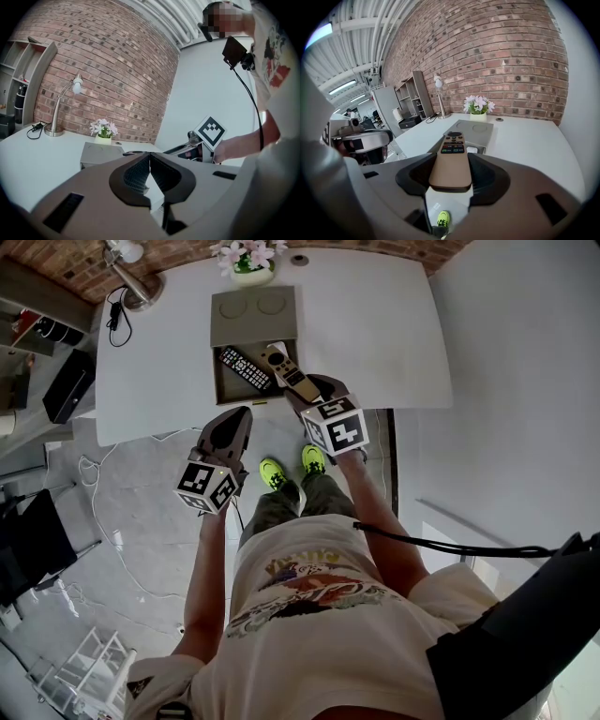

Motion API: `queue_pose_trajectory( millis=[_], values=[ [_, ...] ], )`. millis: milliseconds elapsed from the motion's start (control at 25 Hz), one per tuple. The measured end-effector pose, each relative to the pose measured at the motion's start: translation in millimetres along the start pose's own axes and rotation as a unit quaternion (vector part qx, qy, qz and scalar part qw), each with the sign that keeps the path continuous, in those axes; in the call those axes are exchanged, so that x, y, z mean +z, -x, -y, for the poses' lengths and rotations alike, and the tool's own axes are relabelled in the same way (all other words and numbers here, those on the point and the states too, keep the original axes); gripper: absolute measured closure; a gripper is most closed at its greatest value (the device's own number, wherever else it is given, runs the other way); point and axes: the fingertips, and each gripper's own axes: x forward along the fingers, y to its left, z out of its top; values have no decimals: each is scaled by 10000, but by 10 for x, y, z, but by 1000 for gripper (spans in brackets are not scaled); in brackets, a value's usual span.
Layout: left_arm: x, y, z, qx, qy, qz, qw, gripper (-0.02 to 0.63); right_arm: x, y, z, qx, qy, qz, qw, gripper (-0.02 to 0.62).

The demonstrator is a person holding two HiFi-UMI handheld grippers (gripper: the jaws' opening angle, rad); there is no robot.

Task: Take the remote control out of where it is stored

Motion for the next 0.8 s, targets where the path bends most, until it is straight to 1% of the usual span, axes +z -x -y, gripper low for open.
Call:
queue_pose_trajectory(
  millis=[320, 600, 800],
  values=[
    [12, -255, 183, -130, -110, -35, 9998, 600, -71, 150, 323, -127, -155, 82, 9998, 387],
    [14, -453, 371, -175, -108, -21, 9998, 600, -147, 264, 597, -230, -289, 125, 9992, 387],
    [-44, -558, 467, -181, -108, -84, 9997, 600, -221, 308, 807, -302, -424, 142, 9985, 387]
  ],
)
